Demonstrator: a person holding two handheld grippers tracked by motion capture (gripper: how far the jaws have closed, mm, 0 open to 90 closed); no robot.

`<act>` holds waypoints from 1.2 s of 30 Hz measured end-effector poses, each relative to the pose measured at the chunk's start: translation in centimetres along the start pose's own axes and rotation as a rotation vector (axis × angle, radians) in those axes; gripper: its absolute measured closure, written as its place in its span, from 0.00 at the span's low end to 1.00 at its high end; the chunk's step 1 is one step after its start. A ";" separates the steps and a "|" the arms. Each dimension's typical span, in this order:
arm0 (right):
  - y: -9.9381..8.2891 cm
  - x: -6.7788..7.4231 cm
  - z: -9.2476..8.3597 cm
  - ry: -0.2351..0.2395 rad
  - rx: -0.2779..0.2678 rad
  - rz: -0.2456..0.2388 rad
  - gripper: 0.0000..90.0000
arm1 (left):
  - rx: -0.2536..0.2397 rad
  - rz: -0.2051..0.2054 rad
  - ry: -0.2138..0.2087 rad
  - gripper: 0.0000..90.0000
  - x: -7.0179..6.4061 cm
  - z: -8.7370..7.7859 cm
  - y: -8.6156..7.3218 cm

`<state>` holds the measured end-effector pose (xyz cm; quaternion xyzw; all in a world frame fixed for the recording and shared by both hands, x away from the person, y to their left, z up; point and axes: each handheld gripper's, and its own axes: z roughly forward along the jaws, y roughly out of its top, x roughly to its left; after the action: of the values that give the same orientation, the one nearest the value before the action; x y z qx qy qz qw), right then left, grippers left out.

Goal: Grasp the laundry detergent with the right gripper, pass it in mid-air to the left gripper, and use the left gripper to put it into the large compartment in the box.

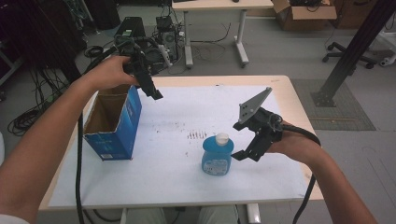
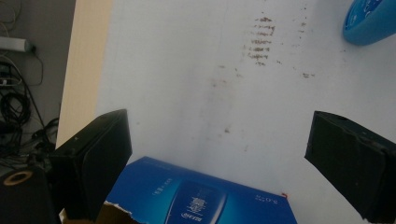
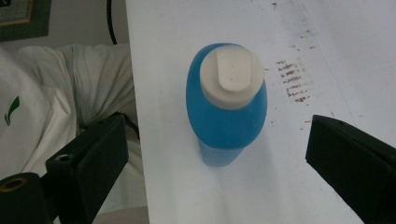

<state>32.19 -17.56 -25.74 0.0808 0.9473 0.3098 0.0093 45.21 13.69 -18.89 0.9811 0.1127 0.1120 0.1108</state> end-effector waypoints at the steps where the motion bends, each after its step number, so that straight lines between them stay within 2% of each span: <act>1: -0.5 -0.1 0.3 0.001 -0.012 0.003 0.06 | 0.004 -0.003 0.000 0.08 0.0 0.1 -0.1; 15: -2.9 -0.2 2.0 0.016 -0.097 0.026 0.05 | 0.000 -0.008 0.004 0.08 0.1 0.3 -0.3; 21: -4.5 -0.5 3.1 0.027 -0.144 0.049 0.05 | 0.001 -0.009 0.001 0.08 0.0 0.5 -0.3; 36: -6.7 -0.7 5.1 0.014 -0.267 0.069 0.05 | 0.007 -0.006 -0.001 0.08 -0.1 0.9 0.1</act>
<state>32.19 -20.05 -33.81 0.1092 0.8944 0.4336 0.0025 45.34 13.40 -19.76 0.9812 0.1158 0.1107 0.1076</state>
